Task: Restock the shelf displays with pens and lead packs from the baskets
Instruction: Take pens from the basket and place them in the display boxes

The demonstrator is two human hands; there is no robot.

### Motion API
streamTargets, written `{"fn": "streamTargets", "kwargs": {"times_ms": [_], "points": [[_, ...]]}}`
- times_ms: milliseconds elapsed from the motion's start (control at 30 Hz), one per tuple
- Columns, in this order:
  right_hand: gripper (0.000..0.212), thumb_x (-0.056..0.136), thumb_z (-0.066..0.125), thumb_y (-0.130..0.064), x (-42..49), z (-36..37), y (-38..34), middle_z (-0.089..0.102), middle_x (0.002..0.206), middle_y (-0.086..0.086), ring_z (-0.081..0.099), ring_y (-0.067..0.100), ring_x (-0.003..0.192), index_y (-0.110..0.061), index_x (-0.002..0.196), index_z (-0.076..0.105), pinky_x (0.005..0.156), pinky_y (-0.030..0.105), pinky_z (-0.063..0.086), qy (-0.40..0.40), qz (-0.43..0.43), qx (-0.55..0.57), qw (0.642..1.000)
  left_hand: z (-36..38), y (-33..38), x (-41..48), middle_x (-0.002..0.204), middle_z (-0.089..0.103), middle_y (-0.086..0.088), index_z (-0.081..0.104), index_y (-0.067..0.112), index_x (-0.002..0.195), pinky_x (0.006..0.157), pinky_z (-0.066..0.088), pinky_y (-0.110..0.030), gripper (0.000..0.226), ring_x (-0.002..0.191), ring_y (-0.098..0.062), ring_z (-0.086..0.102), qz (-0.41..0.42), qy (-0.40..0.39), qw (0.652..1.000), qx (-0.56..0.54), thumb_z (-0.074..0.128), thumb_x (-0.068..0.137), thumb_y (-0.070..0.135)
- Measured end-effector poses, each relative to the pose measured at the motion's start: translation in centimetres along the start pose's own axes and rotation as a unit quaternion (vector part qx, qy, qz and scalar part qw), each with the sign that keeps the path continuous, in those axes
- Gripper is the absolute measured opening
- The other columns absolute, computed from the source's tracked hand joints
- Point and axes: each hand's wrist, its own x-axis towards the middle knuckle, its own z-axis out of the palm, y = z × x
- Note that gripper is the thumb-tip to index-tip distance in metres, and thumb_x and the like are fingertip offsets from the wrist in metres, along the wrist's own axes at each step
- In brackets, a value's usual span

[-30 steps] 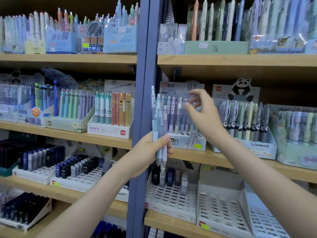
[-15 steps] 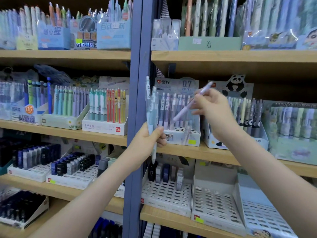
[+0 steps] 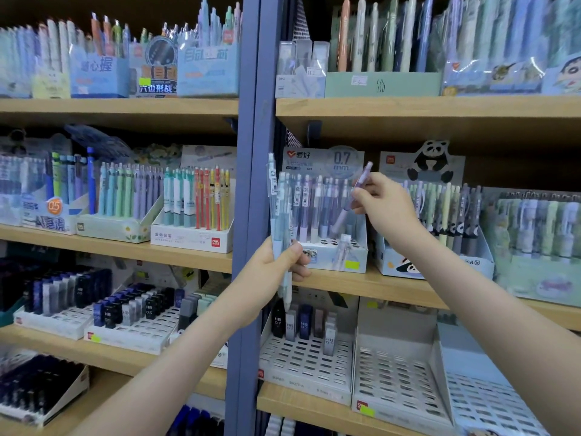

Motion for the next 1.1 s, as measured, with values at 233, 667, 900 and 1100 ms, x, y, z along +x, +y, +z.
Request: {"fn": "streamTargets", "kwargs": {"times_ms": [233,667,900,1100], "points": [[0.047,0.096,0.052,-0.01,-0.1,1.0,0.6,0.065,0.095,0.003,0.067,0.018,0.082,-0.02,0.138,0.032,0.076,0.034,0.053,-0.04,-0.033,-0.059,0.997,-0.1,-0.2,-0.2,0.084,0.062,0.0,0.053,0.007,0.098,0.069,0.052,-0.019,0.017,0.072,-0.006,0.065,-0.009,-0.006,1.0,-0.026,0.045,0.1,0.022],[0.056,0.09,0.059,-0.001,1.4,1.5,0.7,0.052,0.105,-0.003,0.051,0.01,0.097,-0.028,0.137,0.043,0.081,0.022,0.039,-0.054,-0.111,-0.099,0.987,0.0,0.2,-0.7,0.083,0.061,0.004,0.051,0.011,0.097,0.075,0.054,-0.021,0.017,0.075,-0.005,0.064,0.034,0.004,0.999,0.023,0.043,0.101,0.025],[0.06,0.09,0.06,-0.012,1.8,2.1,1.2,0.043,0.128,0.004,0.035,0.024,0.121,-0.03,0.142,0.037,0.1,0.041,0.029,-0.055,-0.098,-0.245,0.963,-0.3,0.1,-0.8,0.084,0.06,0.001,0.052,0.01,0.096,0.075,0.054,-0.02,0.017,0.074,-0.005,0.064,0.023,-0.003,1.0,0.014,0.044,0.101,0.024],[0.062,0.09,0.059,-0.016,0.9,1.9,0.7,0.028,0.141,0.004,0.021,0.022,0.13,-0.033,0.144,0.033,0.103,0.038,0.019,-0.027,-0.089,-0.267,0.959,-0.5,0.1,-0.8,0.082,0.064,-0.001,0.054,0.007,0.096,0.065,0.049,-0.015,0.023,0.074,-0.006,0.065,-0.008,-0.022,1.0,-0.006,0.044,0.1,0.028]]}}
